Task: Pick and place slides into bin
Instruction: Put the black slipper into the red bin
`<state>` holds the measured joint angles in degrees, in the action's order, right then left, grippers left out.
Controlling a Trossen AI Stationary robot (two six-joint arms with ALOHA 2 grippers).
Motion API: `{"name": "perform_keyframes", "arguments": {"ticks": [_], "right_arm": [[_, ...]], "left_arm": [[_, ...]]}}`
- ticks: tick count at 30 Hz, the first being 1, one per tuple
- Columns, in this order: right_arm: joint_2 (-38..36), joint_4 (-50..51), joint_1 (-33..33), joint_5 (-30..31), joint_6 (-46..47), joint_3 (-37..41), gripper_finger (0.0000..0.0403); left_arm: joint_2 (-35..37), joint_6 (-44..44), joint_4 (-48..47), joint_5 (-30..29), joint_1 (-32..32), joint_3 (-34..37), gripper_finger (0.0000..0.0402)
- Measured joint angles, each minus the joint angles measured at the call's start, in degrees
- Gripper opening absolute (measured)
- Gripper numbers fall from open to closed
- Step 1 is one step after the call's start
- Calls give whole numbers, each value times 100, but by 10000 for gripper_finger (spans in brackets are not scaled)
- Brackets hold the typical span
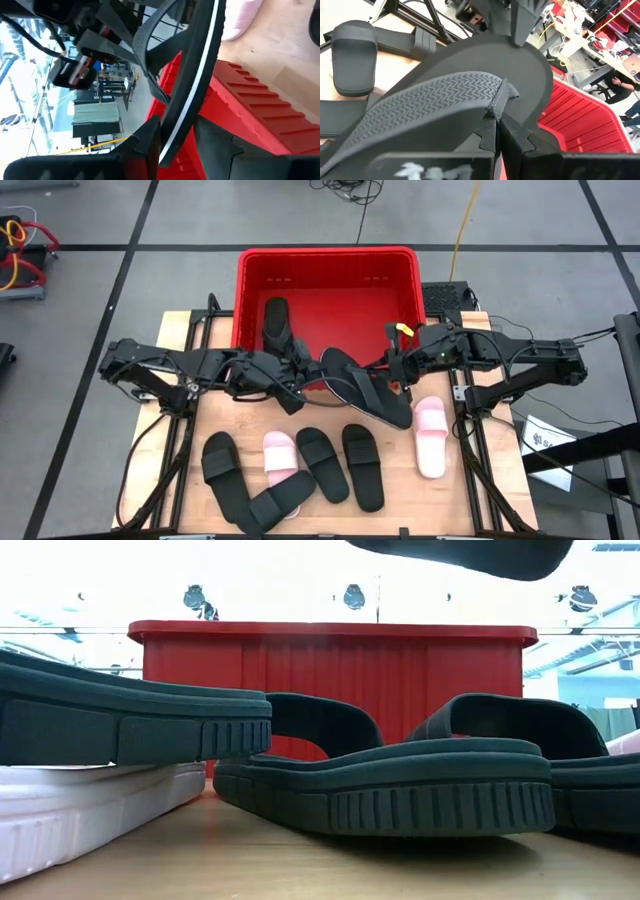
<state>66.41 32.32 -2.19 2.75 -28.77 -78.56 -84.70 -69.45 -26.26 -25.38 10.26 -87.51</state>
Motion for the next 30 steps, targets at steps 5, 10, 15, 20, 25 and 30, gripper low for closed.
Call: {"name": "perform_keyframes", "arguments": {"ticks": [5, 10, 15, 20, 25, 30], "right_arm": [[0, -11, 1, 6, 2, 0, 0], [0, -55, 1, 18, 4, 4, 0], [-2, -83, 1, 26, 4, 4, 0], [-2, -119, 3, 37, -39, 4, 16], [-2, -109, -1, 577, -41, 4, 42], [-2, -100, -3, 1080, -42, 4, 82]], "left_arm": [[-88, -170, 24, -67, -48, 0, 120], [-152, -131, 54, -174, -81, -2, 87], [-147, -55, 42, -182, -92, -2, 15], [-147, 79, 37, -324, -96, -2, 21], [-147, 123, -61, -383, -98, -2, 8], [-147, 367, -106, -510, -101, -2, 13]]}}
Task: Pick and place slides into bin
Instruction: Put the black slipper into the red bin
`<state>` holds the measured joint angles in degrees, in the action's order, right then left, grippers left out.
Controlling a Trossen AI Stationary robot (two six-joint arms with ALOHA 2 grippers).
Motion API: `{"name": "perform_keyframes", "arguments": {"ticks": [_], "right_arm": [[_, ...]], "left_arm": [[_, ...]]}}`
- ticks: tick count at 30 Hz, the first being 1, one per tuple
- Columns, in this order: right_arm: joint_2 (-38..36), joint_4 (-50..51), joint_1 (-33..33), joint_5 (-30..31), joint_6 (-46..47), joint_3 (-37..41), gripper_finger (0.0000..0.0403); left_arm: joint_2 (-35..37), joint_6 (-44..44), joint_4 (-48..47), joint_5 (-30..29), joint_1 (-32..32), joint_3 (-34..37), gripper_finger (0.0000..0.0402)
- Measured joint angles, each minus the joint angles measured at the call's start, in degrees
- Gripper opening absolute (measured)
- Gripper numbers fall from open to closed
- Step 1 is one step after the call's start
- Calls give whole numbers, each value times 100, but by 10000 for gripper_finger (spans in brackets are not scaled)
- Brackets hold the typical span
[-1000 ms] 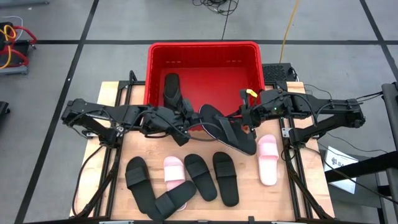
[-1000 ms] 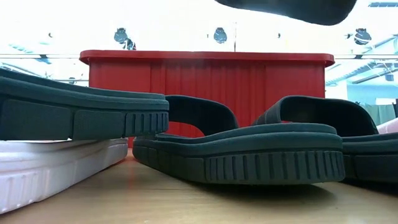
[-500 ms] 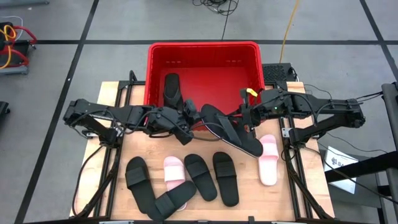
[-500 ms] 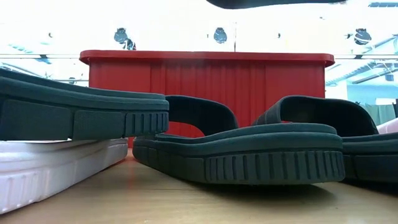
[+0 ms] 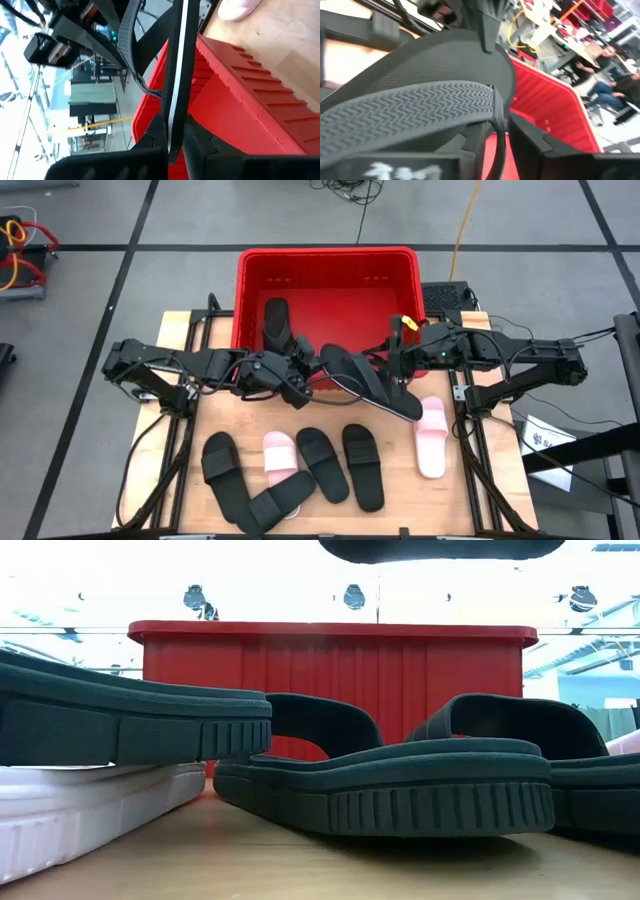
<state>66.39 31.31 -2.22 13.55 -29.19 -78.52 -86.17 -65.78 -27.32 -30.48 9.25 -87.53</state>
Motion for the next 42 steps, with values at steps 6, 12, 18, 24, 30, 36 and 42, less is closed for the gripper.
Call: {"name": "perform_keyframes", "arguments": {"ticks": [6, 12, 18, 24, 30, 36, 42], "right_arm": [[0, 69, -3, 167, 0, 0, 147], [-25, 330, -4, 633, -2, 0, 199], [-101, 801, -4, 1497, -2, 0, 214], [-245, 980, -4, 2249, -99, 0, 209], [-402, 1016, -4, 2596, -153, 0, 213], [-471, 1014, -3, 2570, -153, 0, 211], [-470, 1012, -2, 2565, -149, -2, 209]], "left_arm": [[0, 50, -90, -537, -8, 0, 10], [0, 367, -130, -996, -76, 0, 9], [0, 739, -313, -1422, -305, 0, 13], [0, 1605, -1037, -1623, -660, 0, 7], [2, 2947, -1483, -1921, -1173, 0, 9], [2, 4864, -1827, -2196, -1733, 2, 11], [0, 6587, -2134, -1811, -2089, 1, 7]]}}
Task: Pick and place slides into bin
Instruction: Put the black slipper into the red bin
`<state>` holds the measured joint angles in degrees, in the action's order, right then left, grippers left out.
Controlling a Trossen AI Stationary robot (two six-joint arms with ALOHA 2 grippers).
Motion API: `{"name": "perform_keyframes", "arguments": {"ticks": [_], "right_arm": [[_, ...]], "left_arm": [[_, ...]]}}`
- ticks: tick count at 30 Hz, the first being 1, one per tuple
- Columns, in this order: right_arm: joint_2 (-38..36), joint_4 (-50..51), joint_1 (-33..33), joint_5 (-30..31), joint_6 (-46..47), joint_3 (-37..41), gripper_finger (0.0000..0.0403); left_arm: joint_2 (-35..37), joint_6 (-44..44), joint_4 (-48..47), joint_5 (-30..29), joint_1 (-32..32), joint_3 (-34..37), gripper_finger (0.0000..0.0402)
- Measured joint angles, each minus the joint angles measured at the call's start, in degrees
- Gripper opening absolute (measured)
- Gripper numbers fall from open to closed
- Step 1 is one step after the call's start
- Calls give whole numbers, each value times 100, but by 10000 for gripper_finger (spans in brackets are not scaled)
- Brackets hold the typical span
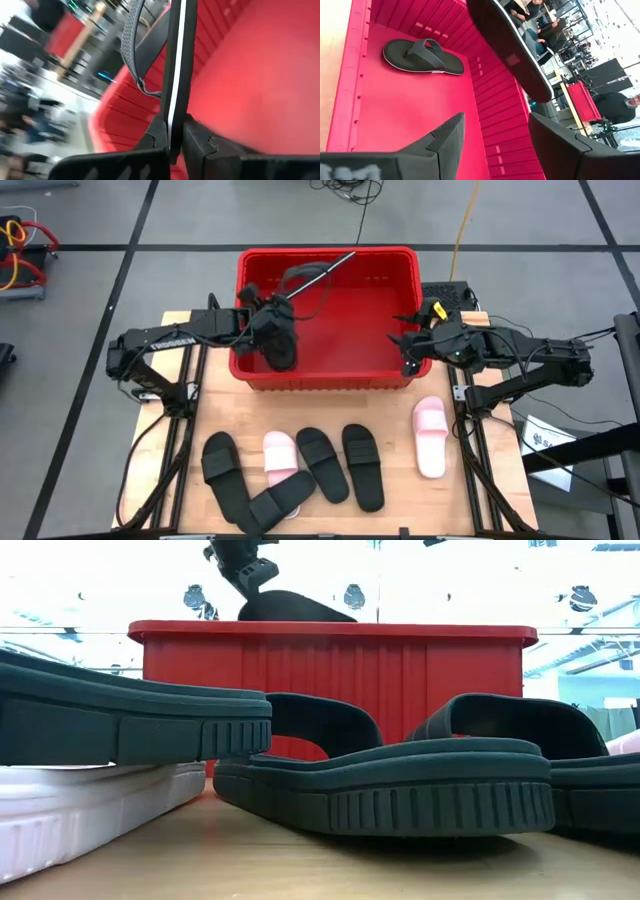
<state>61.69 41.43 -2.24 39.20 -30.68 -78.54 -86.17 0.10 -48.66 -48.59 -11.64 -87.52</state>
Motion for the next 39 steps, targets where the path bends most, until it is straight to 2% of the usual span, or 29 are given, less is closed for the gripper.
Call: {"name": "perform_keyframes", "arguments": {"ticks": [2, 12, 17, 27, 39], "right_arm": [[0, -64, 0, -13, 62, 9, 211], [2, -681, 37, -24, -45, 328, 211], [0, -1051, 39, -27, -173, 334, 208], [2, -1131, 39, -38, -107, 334, 207], [4, -1127, 39, -34, -282, 336, 204]], "left_arm": [[-50, 385, -22, 176, -39, 1, 8], [-278, 2442, -678, 135, -40, 3, 7], [-551, 2894, -695, 386, -61, 3, 6], [-1041, 4929, -1430, 843, -184, 2, 6], [-1764, 5687, -1454, 1538, -297, 1, 8]]}}
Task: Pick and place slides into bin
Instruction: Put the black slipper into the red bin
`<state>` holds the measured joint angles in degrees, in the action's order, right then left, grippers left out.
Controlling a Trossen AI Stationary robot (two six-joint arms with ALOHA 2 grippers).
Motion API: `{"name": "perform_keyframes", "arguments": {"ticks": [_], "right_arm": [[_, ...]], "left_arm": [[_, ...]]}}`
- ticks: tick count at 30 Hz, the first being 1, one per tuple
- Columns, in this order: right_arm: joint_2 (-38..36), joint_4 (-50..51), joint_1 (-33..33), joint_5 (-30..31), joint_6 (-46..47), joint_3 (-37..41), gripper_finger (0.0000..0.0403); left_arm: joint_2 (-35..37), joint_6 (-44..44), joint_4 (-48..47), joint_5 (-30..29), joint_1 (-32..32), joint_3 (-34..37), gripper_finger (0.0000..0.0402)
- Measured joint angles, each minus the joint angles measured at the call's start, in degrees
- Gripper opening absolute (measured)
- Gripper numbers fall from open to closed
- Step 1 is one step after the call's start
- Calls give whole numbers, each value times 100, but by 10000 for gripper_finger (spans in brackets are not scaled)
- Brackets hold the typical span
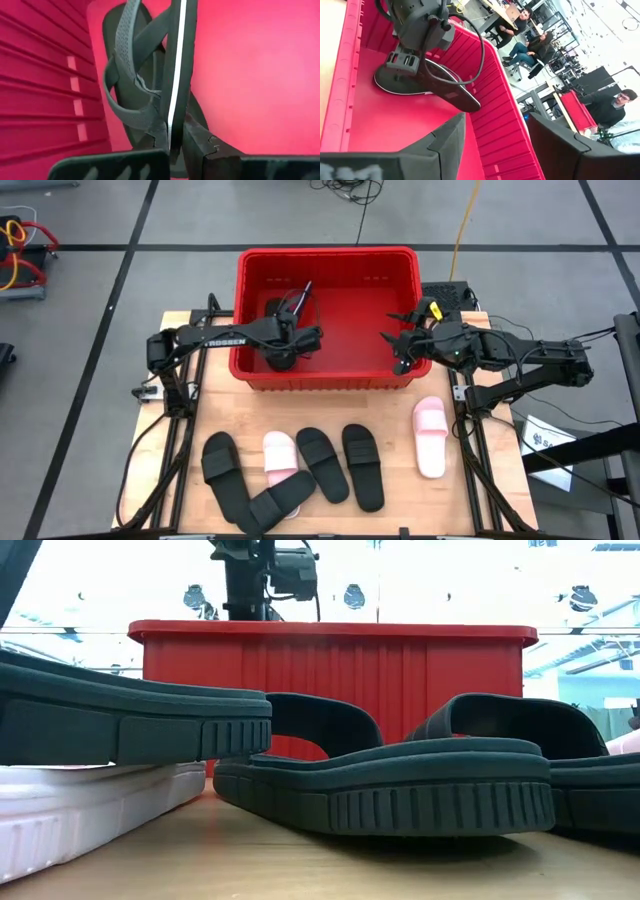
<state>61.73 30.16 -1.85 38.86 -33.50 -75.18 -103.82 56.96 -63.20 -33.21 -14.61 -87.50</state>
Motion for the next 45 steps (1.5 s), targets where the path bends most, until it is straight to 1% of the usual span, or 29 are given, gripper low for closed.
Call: {"name": "perform_keyframes", "arguments": {"ticks": [7, 11, 17, 21, 27, 29, 34, 37, 40, 45], "right_arm": [[0, 1, 0, 1, -65, 2, 205], [0, 0, 0, 5, -108, 2, 202], [0, -13, 0, 5, -170, 2, 203], [0, -16, -1, 5, -192, 2, 201], [0, -45, -2, 10, -364, 2, 200], [0, -44, -2, 9, -385, 2, 202], [0, -45, -2, 10, -384, 2, 202], [0, -46, -2, 10, -384, 2, 199], [0, -50, -2, 10, -377, 2, 199], [0, -98, -2, 9, -382, 2, 202]], "left_arm": [[-100, 457, -113, 46, 7, -2, 6], [-86, 938, -212, 65, 24, -2, 12], [-97, 1132, -219, 70, 48, -2, 7], [-229, 1223, -162, 107, 48, 0, 15], [-442, 1219, -32, 157, 60, 0, 6], [-468, 1218, -57, 206, 61, 0, 14], [-431, 1167, -46, 385, 59, 0, 48], [-408, 917, -11, 432, 59, 0, 65], [-408, 910, 17, 602, 42, 0, 79], [-408, 899, 33, 694, 39, 0, 104]]}}
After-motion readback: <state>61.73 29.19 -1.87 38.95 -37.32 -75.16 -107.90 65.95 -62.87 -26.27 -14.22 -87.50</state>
